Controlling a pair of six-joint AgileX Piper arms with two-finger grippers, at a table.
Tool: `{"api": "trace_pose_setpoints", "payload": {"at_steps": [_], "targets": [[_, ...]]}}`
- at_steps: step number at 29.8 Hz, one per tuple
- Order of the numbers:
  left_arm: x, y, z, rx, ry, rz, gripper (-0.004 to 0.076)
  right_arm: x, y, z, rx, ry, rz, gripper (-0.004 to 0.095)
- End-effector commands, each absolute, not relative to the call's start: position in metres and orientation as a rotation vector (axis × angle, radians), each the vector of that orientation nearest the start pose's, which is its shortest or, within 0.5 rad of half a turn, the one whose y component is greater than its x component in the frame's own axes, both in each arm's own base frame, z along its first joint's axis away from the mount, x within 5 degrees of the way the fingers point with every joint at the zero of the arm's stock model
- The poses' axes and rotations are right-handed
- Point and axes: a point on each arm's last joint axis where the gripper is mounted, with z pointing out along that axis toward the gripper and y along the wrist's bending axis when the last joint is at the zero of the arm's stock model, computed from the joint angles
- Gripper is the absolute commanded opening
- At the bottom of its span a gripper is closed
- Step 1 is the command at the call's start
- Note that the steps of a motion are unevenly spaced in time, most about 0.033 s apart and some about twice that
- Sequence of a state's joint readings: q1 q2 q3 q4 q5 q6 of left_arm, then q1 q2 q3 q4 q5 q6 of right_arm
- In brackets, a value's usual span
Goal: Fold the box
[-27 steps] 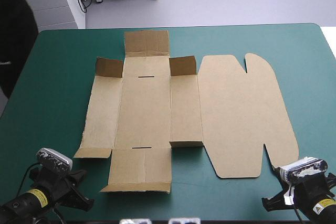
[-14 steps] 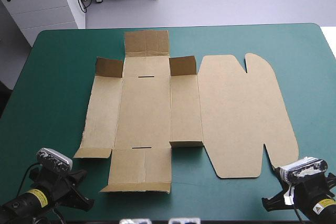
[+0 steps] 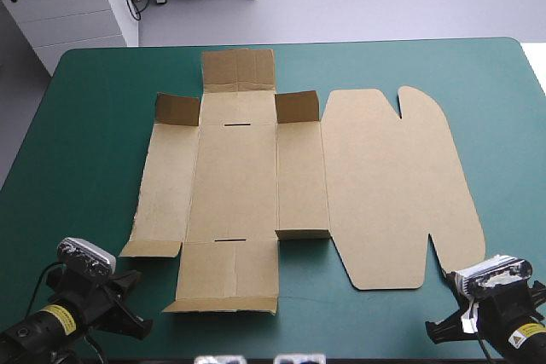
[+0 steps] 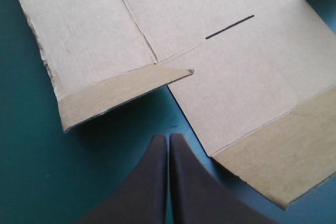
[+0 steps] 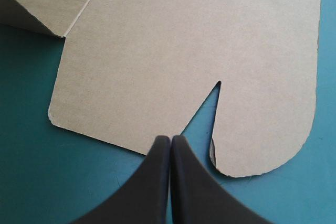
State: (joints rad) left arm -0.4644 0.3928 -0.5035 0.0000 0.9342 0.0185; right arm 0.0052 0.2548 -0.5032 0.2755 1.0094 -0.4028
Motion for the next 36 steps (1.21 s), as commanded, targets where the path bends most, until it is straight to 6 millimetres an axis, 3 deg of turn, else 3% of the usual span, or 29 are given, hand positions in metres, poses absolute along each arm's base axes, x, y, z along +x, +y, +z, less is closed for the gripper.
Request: {"api": "trace_pose_setpoints", "payload": {"at_steps": [1, 6, 12, 20, 25, 31, 36], "targets": [[0.063, -0.032, 0.307, 0.518, 2.137, -0.266, -0.0008, 0.039, 0.022, 0.292, -0.389, 2.1, 0.124, -0.0014], [0.079, -0.04, 0.335, 0.52, 2.145, -0.258, -0.0008, 0.039, 0.022, 0.292, -0.389, 2.1, 0.124, -0.0014], [0.116, -0.056, 0.361, 0.538, 2.181, -0.213, -0.0006, 0.039, 0.022, 0.292, -0.389, 2.1, 0.124, -0.0014], [0.168, -0.076, 0.373, 0.58, 2.238, -0.104, -0.0005, 0.039, 0.022, 0.292, -0.389, 2.1, 0.124, -0.0014], [0.183, -0.082, 0.377, 0.6, 2.262, -0.074, 0.0017, 0.039, 0.022, 0.292, -0.389, 2.1, 0.124, -0.0014], [0.193, -0.054, 0.376, 0.492, 2.32, -0.059, 0.0017, 0.039, 0.022, 0.292, -0.389, 2.1, 0.124, -0.0014], [0.198, -0.021, 0.37, 0.462, 2.391, -0.239, 0.0017, 0.039, 0.022, 0.292, -0.389, 2.1, 0.124, -0.0014]]}}
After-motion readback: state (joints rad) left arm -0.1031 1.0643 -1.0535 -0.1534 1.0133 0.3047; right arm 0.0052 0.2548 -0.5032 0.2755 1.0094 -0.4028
